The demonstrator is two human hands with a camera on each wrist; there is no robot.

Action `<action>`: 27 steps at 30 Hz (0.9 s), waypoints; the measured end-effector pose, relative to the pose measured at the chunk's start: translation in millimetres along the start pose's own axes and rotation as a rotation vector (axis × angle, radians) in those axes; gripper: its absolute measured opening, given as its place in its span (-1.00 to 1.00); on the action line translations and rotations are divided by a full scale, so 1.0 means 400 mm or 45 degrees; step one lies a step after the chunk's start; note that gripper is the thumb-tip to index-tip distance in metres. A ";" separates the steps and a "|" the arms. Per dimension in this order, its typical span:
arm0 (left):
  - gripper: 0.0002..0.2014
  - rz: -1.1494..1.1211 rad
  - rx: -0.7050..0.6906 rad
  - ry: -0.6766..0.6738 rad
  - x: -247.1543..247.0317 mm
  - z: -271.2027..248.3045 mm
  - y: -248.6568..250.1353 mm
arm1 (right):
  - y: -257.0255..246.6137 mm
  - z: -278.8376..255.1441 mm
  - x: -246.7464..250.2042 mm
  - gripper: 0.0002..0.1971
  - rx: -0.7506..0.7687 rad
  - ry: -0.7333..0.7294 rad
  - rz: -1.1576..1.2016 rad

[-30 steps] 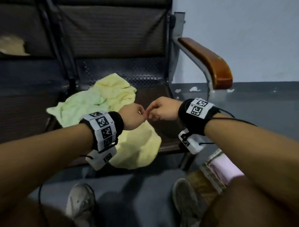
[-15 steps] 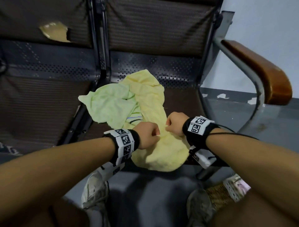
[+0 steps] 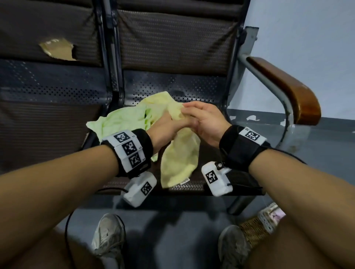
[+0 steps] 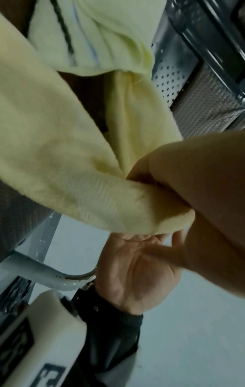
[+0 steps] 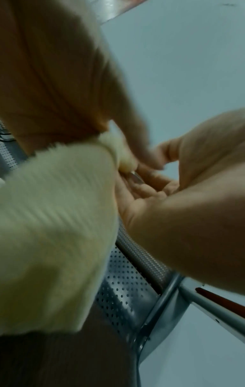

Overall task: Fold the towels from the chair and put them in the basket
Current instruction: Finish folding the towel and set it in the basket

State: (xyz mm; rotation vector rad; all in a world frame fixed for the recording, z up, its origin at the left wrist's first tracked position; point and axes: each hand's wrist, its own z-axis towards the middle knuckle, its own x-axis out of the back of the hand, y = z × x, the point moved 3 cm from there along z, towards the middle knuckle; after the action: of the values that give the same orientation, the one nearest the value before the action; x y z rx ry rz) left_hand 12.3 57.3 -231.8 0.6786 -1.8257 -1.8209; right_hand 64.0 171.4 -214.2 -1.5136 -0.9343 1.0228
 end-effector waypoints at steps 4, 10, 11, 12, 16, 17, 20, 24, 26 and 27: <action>-0.76 0.266 -0.131 0.059 0.004 0.007 0.037 | -0.028 0.008 0.015 -0.54 0.003 -0.007 0.089; -0.78 0.213 0.060 0.188 0.031 0.011 0.043 | 0.067 0.011 0.046 -0.67 0.126 -0.236 -0.928; -0.71 0.179 0.077 0.157 0.034 0.010 0.047 | 0.082 0.017 0.048 -0.78 0.115 -0.254 -0.973; -0.63 0.177 0.092 0.144 0.040 0.009 0.052 | 0.088 0.029 0.057 -0.85 0.113 -0.195 -1.023; -0.57 0.790 0.204 0.247 0.105 0.028 0.045 | 0.052 0.072 0.114 -0.82 0.230 0.215 -1.123; -0.54 1.002 0.258 0.256 0.121 0.030 0.038 | 0.040 0.073 0.118 -0.84 0.286 0.256 -1.072; -0.28 1.206 0.328 0.353 0.147 0.026 0.005 | 0.007 0.064 0.102 -0.92 0.420 0.236 -0.981; -0.66 1.099 -0.035 0.344 0.105 0.034 0.004 | -0.016 0.045 0.063 -0.90 0.570 0.133 -1.009; -0.87 1.015 -0.085 0.318 0.081 0.042 0.016 | -0.015 0.041 0.068 -0.81 0.593 0.137 -1.056; -0.84 0.942 -0.048 0.332 0.075 0.046 0.017 | -0.008 0.043 0.080 -0.77 0.562 0.147 -1.117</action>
State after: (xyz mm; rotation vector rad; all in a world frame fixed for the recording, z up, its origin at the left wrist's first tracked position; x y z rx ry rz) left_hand -22.7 52.1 -225.4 0.1627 -1.5695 -1.2069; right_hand 58.2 207.2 -217.1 -0.6568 -1.0532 0.4405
